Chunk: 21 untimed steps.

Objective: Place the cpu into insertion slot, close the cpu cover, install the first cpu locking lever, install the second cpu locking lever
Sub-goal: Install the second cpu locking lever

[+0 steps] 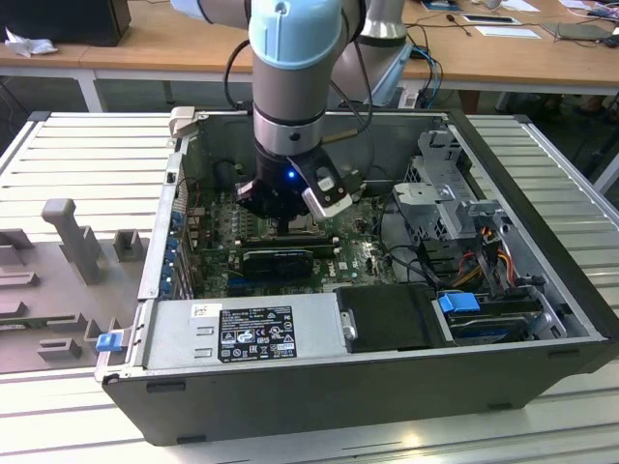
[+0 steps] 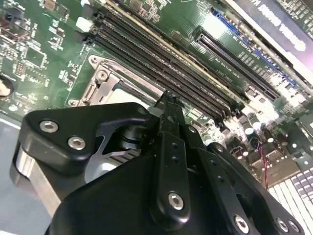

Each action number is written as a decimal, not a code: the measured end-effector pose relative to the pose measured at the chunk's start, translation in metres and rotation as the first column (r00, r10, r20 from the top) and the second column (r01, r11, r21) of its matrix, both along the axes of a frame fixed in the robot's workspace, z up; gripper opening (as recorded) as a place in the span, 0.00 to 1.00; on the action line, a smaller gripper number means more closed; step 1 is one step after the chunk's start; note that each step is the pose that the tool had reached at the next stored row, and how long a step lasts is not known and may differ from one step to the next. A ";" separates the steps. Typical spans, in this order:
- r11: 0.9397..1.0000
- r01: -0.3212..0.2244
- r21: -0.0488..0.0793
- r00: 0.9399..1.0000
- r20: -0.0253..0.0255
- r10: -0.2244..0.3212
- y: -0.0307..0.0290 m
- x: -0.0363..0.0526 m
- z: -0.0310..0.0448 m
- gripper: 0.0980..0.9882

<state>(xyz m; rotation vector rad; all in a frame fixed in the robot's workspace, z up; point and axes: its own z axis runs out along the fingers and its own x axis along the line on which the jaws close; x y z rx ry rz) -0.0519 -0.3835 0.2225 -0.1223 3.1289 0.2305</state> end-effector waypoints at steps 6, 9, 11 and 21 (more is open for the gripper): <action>0.999 -0.005 0.036 1.000 0.000 0.005 -0.0062 -0.0043 -0.0064 0.01; 0.997 -0.005 0.075 1.000 0.002 0.005 -0.0118 -0.0106 -0.0075 0.01; 0.996 -0.005 0.086 1.000 0.005 0.005 -0.0124 -0.0168 -0.0091 0.01; 0.993 -0.007 0.119 1.000 0.015 0.005 -0.0140 -0.0211 -0.0185 0.01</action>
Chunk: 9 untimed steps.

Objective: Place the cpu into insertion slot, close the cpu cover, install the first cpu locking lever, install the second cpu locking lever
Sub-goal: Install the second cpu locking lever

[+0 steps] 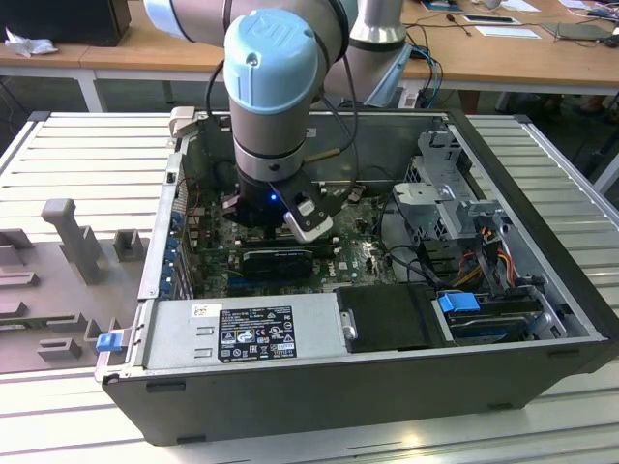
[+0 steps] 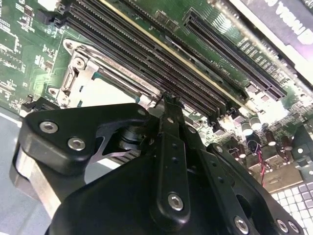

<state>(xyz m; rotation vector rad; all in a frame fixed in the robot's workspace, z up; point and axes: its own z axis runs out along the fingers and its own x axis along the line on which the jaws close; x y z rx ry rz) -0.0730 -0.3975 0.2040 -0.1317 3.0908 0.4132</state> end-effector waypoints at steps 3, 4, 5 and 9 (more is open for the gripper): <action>1.000 0.000 0.007 1.000 0.004 0.000 -0.0006 -0.0006 -0.0023 0.01; 1.000 0.000 0.010 1.000 0.005 0.000 -0.0006 -0.0006 -0.0030 0.01; 1.000 0.000 0.013 1.000 0.006 0.000 -0.0006 -0.0007 -0.0037 0.01; 1.000 0.000 0.025 1.000 0.008 0.000 -0.0009 -0.0008 -0.0072 0.01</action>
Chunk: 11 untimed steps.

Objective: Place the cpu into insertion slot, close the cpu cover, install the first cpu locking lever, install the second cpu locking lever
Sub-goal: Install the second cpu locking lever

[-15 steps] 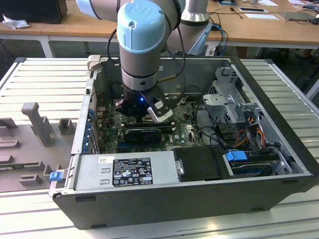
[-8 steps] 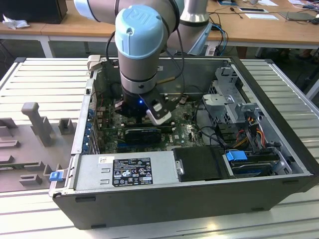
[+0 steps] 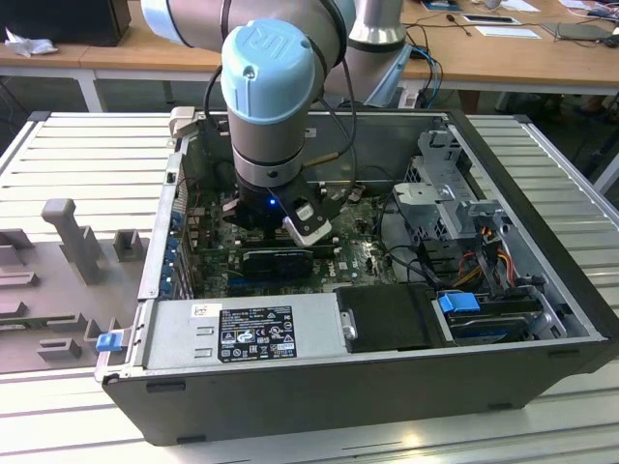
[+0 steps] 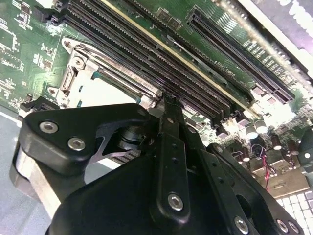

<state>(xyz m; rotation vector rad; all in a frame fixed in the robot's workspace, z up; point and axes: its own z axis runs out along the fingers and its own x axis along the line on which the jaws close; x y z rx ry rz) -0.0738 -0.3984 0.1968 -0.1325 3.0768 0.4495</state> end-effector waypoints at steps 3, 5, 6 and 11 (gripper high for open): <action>1.000 0.000 0.011 1.000 0.001 0.000 -0.0010 -0.0021 -0.0025 0.01; 1.000 -0.001 0.022 1.000 0.002 0.001 -0.0017 -0.0061 -0.0037 0.01; 1.000 -0.001 0.026 1.000 0.002 0.001 -0.0022 -0.0074 -0.0037 0.01; 1.000 -0.001 0.031 1.000 0.002 0.001 -0.0026 -0.0081 0.0070 0.01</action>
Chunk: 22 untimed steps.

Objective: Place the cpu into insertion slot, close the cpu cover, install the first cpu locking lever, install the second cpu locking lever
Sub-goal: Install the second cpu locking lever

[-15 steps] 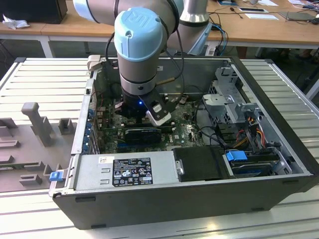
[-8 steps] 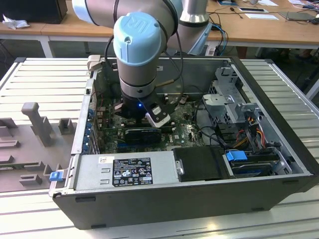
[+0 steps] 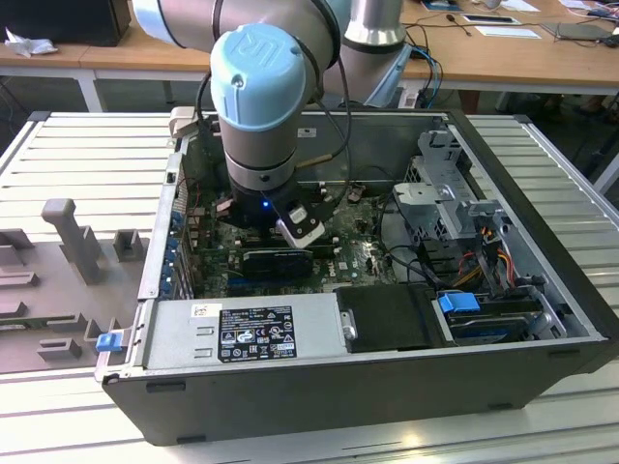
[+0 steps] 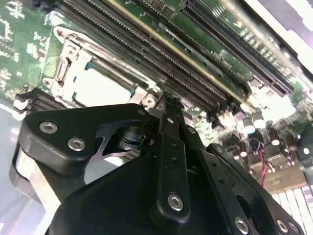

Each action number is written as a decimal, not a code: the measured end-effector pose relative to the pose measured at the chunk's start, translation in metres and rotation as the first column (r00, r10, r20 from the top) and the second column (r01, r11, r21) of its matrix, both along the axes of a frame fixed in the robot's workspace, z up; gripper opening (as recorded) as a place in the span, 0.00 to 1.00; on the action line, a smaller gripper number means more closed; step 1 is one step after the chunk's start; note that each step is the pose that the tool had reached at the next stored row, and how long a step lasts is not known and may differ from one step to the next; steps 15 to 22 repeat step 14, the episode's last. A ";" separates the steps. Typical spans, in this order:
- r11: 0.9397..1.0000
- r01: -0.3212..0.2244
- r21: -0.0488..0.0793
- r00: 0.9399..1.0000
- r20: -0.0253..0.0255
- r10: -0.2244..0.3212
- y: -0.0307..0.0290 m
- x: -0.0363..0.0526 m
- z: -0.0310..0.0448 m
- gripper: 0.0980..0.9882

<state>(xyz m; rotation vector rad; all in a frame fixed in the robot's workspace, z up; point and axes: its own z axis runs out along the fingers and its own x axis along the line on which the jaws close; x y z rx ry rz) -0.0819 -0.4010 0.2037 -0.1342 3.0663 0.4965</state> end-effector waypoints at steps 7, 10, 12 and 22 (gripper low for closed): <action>1.000 0.000 0.000 1.000 -0.003 0.000 0.0000 0.0000 0.0225 0.01; 1.000 0.000 0.000 1.000 -0.004 0.000 0.0000 0.0000 0.0253 0.01; 1.000 0.000 0.000 1.000 -0.004 0.000 0.0000 0.0000 0.0253 0.01; 1.000 0.000 0.000 1.000 -0.004 0.000 0.0000 0.0000 0.0254 0.01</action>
